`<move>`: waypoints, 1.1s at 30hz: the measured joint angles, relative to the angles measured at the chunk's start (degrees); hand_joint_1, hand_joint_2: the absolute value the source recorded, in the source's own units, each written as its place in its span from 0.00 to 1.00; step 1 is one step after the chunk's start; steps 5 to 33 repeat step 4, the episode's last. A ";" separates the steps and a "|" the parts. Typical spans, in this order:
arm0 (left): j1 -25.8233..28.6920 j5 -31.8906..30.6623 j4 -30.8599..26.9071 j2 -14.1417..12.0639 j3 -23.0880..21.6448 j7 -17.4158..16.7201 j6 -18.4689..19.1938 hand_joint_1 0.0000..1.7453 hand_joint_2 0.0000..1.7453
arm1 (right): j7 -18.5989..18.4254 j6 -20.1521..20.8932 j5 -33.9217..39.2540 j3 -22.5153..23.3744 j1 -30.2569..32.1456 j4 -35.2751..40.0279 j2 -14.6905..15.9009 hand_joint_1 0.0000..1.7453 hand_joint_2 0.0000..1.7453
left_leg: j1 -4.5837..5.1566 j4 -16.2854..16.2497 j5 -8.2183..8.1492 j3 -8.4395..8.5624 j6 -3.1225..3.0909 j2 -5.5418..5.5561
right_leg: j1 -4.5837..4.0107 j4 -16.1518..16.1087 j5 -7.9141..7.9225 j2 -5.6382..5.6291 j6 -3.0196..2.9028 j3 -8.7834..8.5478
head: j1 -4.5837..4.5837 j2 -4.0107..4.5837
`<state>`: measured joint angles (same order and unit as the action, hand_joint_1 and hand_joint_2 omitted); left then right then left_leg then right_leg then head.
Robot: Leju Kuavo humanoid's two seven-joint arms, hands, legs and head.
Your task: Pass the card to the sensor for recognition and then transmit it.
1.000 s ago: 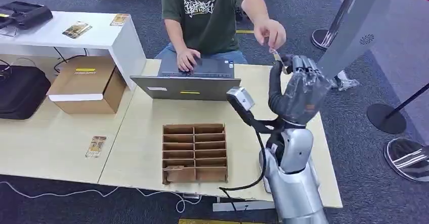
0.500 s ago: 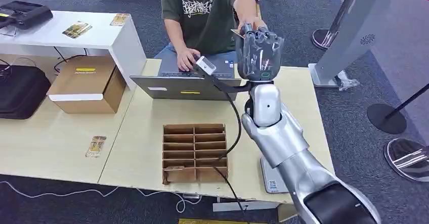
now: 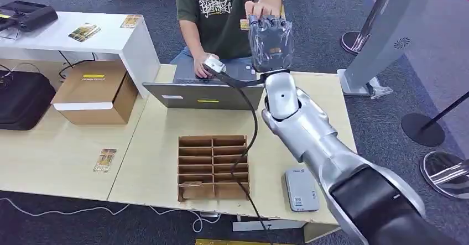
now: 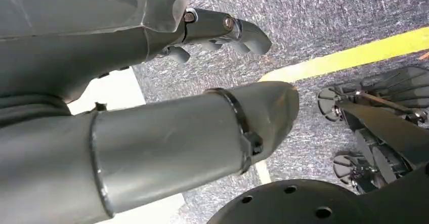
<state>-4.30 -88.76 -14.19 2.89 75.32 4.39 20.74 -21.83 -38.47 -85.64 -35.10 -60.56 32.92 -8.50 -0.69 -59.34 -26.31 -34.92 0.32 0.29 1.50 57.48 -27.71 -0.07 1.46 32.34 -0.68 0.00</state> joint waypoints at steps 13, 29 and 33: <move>-0.02 0.02 0.11 0.02 -0.52 0.00 0.00 0.00 0.00 | -0.33 -0.02 0.00 -0.72 -0.31 -1.27 0.00 1.00 1.00 | 0.00 0.00 0.00 0.01 0.00 0.00 | 0.00 0.00 0.00 0.00 0.00 0.00 | 0.00 0.00; -0.02 0.02 0.11 0.02 -0.52 0.00 0.00 0.00 0.00 | -0.33 -0.02 0.00 -0.72 -0.31 -1.27 0.00 1.00 1.00 | 0.00 0.00 0.00 0.01 0.00 0.00 | 0.00 0.00 0.00 0.00 0.00 0.00 | 0.00 0.00; -0.02 0.02 0.11 0.02 -0.52 0.00 0.00 0.00 0.00 | -0.33 -0.02 0.00 -0.72 -0.31 -1.27 0.00 1.00 1.00 | 0.00 0.00 0.00 0.01 0.00 0.00 | 0.00 0.00 0.00 0.00 0.00 0.00 | 0.00 0.00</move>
